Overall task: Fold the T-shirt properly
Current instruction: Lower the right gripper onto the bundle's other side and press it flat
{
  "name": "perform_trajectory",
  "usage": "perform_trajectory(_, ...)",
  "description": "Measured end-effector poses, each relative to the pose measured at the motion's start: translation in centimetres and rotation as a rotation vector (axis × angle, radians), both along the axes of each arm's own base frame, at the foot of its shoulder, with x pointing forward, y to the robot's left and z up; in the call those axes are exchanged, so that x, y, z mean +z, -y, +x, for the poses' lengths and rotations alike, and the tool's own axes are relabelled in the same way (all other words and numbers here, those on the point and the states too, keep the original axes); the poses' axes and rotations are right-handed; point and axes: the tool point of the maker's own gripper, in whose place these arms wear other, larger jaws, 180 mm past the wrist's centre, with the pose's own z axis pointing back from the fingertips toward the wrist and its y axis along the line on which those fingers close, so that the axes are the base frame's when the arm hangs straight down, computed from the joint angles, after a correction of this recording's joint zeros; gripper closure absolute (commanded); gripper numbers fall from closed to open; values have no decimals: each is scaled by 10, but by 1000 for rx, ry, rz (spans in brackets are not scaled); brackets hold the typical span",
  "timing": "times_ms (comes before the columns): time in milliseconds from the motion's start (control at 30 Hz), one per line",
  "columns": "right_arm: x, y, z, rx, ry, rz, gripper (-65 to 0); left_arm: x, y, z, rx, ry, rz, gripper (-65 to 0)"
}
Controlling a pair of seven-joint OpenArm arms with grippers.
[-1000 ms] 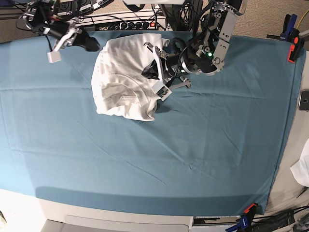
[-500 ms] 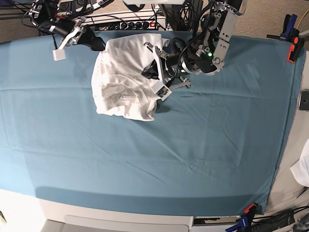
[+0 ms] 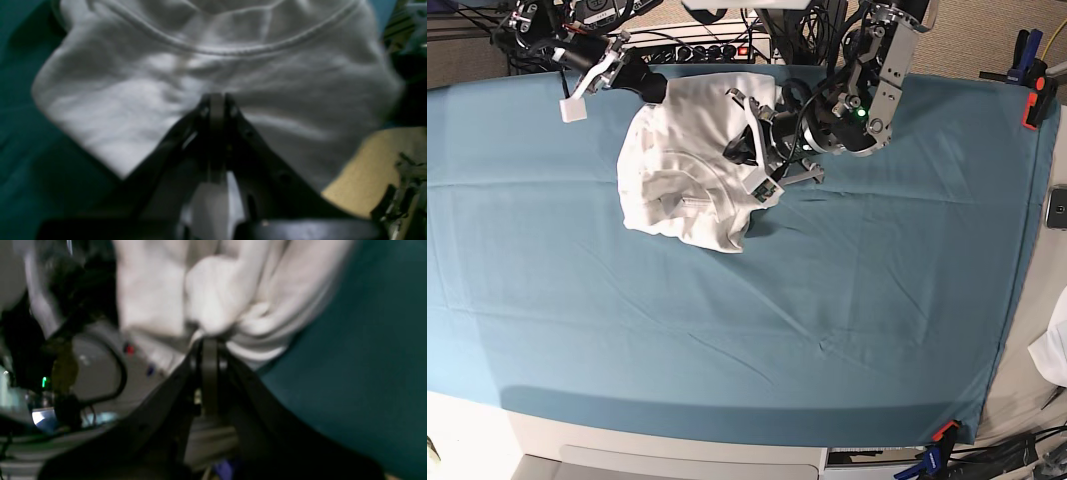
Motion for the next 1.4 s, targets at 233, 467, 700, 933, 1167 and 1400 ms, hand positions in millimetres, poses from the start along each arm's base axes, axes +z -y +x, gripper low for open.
perform_trajectory(233, 94, -33, 0, 176, 309, -200, 0, -3, -4, 5, 37, 6, 17, 0)
perform_trajectory(467, 102, -48, 7, 168, 349, -137, 0, -3, -4, 5, 37, 4, 16, 0)
perform_trajectory(700, 24, -52, 19, 74, 103, 102, 0, -3, -4, 5, 37, 7, 17, 0)
perform_trajectory(933, 11, -24, 20, -28, 67, 101, 0, -3, -4, 5, 37, 7, 18, 0)
perform_trajectory(1167, -25, 64, 0, -151, -72, -242, 0, -2, -2, 4, 35, 1, 4, 0)
perform_trajectory(1400, 22, 69, 15, -233, 102, -76, 0, 2, -1, 7, 33, 6, -12, 0)
